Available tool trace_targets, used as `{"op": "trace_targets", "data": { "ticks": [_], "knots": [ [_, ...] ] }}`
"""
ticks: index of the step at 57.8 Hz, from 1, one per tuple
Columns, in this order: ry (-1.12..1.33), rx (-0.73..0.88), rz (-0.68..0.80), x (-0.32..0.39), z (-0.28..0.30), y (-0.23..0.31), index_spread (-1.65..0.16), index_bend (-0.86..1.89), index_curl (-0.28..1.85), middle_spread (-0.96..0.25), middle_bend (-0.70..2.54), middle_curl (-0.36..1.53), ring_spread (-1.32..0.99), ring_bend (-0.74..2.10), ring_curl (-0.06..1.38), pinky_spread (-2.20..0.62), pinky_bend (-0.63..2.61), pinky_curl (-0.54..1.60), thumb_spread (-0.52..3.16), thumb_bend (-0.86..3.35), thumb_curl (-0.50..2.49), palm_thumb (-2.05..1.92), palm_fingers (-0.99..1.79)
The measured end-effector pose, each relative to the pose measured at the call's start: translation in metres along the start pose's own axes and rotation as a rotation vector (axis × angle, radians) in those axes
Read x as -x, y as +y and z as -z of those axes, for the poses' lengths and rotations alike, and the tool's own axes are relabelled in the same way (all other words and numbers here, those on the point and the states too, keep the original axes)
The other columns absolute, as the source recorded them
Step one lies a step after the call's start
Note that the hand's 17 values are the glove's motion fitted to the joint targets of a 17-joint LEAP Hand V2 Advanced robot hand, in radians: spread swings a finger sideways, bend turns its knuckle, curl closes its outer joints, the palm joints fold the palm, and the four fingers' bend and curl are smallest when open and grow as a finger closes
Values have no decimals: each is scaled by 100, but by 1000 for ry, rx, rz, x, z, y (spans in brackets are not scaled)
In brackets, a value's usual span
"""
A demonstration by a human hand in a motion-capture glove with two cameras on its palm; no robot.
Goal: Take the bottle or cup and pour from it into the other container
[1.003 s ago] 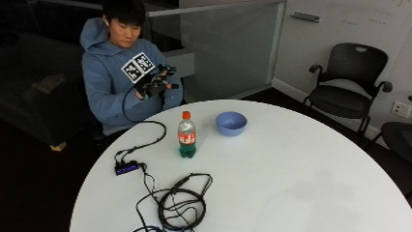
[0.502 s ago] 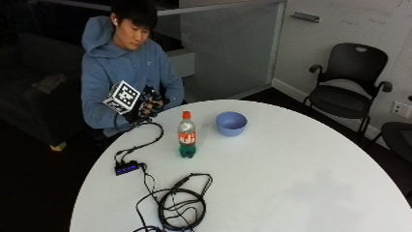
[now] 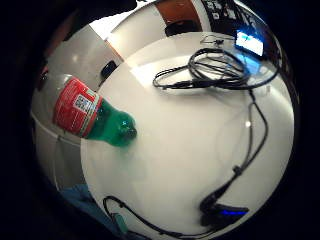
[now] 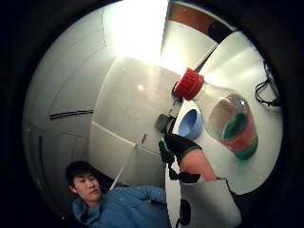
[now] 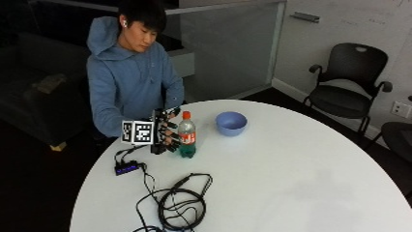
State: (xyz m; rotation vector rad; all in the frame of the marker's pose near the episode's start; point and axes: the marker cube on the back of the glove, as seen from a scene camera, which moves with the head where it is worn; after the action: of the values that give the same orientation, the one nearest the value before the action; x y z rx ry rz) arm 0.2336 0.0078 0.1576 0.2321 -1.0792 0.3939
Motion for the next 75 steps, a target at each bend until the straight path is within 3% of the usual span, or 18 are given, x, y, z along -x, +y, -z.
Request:
{"op": "trace_targets", "data": {
  "ticks": [22,25,31,34,37,55,75],
  "knots": [
    [-198,27,-28,4,-53,-20,-33,13,18,11,18,30,19,63,31,29,55,37,90,-2,37,60,18],
    [-210,4,-39,6,-58,-23,-32,15,19,10,19,30,18,63,31,29,54,36,90,-2,38,62,27],
    [-206,-75,-50,9,-64,-25,-26,25,25,8,22,31,12,61,29,26,46,33,87,0,40,73,64],
    [-182,-92,-45,12,-67,-26,-19,33,29,6,31,35,4,54,28,18,43,31,85,6,43,87,99],
    [-158,-103,-44,16,-70,-28,-16,32,32,4,34,37,-1,51,29,13,39,31,82,5,45,91,109],
    [141,-51,-38,52,-99,-43,-9,23,41,0,34,43,-12,49,37,0,34,35,48,-3,57,105,120],
    [664,274,-22,124,-137,-86,-8,22,47,0,32,46,-13,46,41,-6,38,38,35,-4,63,104,125]
  ]
}}
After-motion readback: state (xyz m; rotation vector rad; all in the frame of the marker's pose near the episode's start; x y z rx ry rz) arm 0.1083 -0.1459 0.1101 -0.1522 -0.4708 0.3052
